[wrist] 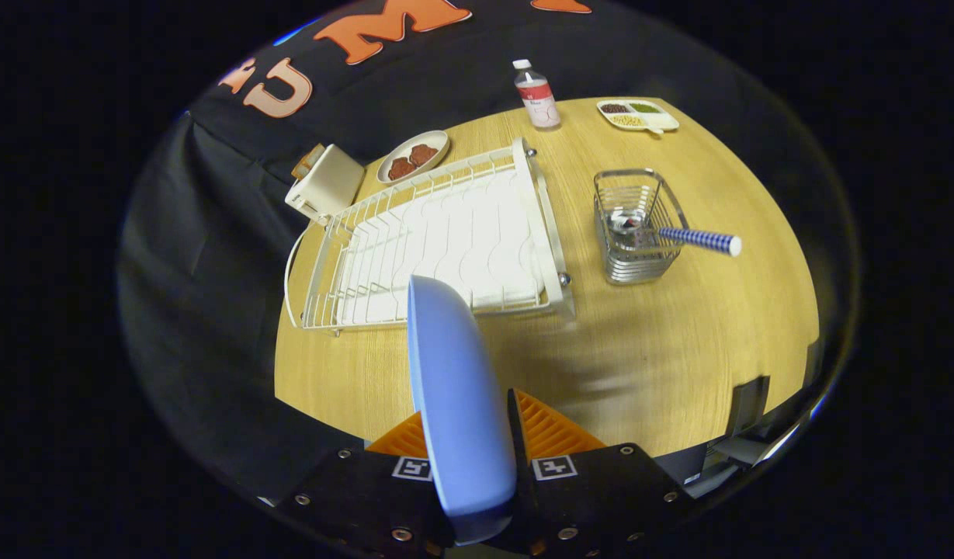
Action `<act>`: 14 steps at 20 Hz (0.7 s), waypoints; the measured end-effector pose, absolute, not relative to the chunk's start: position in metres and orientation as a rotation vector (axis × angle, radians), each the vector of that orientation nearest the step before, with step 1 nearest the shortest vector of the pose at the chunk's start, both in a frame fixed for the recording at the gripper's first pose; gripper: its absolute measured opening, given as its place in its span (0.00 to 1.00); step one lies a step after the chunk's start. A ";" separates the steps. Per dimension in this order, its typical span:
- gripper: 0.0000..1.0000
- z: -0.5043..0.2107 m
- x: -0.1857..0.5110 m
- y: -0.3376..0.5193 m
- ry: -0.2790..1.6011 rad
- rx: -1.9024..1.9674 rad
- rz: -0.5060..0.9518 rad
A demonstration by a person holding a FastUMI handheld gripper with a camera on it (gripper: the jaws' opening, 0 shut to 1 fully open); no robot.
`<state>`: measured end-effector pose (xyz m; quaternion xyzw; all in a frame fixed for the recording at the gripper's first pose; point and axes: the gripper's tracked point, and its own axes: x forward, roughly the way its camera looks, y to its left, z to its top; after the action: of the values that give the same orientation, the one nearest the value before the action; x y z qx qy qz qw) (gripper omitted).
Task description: Take the plate from the dish rack, then take the spoon from the basket and place it into the plate.
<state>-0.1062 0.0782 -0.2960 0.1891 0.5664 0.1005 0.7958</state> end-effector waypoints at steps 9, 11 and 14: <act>0.31 -0.351 -0.109 0.095 1.200 0.458 0.259; 0.31 -0.355 -0.107 0.097 1.196 0.494 0.251; 0.40 -0.370 -0.109 0.090 1.217 0.483 0.222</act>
<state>-0.1090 0.0895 -0.3704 0.2241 0.5648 0.1030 0.7875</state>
